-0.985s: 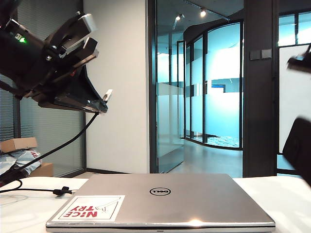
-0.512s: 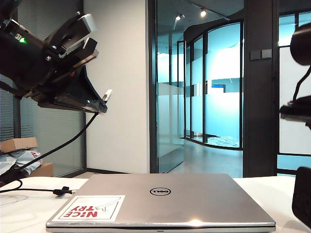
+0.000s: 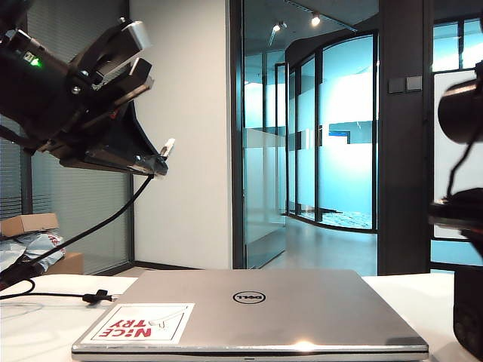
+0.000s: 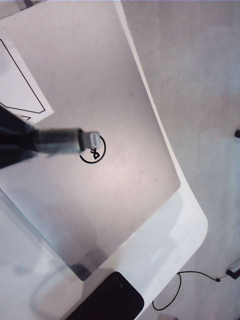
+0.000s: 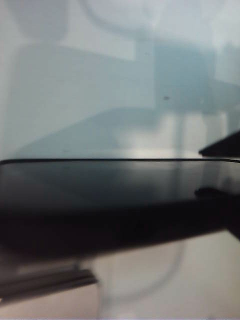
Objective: Pick up the charging cable and the phone, plug the charging cable into the charging port on the phone, and finally place them back on the table.
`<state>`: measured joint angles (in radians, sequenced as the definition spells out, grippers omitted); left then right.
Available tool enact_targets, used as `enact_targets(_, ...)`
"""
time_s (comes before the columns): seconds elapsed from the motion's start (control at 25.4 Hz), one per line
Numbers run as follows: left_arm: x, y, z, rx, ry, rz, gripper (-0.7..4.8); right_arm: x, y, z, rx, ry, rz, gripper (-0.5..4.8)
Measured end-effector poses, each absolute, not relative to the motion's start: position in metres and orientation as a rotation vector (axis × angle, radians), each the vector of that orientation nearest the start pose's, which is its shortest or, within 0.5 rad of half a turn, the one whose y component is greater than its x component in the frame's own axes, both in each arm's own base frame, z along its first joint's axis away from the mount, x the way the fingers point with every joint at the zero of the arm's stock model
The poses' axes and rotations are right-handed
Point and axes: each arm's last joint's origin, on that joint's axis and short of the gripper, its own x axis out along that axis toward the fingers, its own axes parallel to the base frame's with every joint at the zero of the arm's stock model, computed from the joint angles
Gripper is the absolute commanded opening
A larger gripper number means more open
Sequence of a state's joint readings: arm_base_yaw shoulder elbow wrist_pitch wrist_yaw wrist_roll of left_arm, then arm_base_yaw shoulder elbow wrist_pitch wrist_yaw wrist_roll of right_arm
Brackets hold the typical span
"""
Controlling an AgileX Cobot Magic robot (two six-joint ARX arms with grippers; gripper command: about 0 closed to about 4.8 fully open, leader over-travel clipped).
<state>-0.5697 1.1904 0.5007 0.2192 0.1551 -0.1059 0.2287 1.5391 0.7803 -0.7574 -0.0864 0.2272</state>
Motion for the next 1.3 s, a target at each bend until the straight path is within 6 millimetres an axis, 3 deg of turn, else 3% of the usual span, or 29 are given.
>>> enact_targets(0.08,0.196,-0.13,0.195,0.0,0.506,-0.684,-0.06,0.231,0.056,0.153,0.077,1.509,0.085,1.22)
enact_targets(0.35,0.196,-0.13,0.195,0.0,0.507,-0.684,-0.06,0.229,0.058,0.149,0.064,1.532,0.085,1.22)
enact_targets(0.55,0.196,-0.13,0.195,0.0,0.507,-0.684,-0.06,0.231,0.059,0.136,0.057,1.59,0.075,1.19)
enact_targets(0.63,0.196,-0.13,0.195,0.0,0.507,-0.684,-0.06,0.232,0.059,0.131,0.055,1.613,0.071,0.89)
enact_targets(0.75,0.196,-0.131,0.195,0.0,0.507,-0.685,-0.06,0.232,0.059,0.125,0.054,1.64,0.067,-0.09)
enact_targets(0.83,0.195,-0.13,0.195,-0.003,0.512,-0.683,-0.06,0.232,0.059,0.126,0.073,1.64,0.085,-0.09)
enact_targets(0.95,0.192,-0.132,0.192,-0.028,0.567,-0.678,-0.06,0.238,0.063,0.145,0.143,1.646,0.152,-0.08)
enact_targets(1.06,0.179,-0.146,0.189,-0.015,0.611,-0.747,-0.06,0.248,0.07,0.172,0.27,1.522,0.316,-0.08)
enact_targets(1.3,0.162,-0.164,0.188,-0.093,0.676,-0.812,-0.06,0.267,0.082,0.193,0.534,1.293,0.551,-0.08)
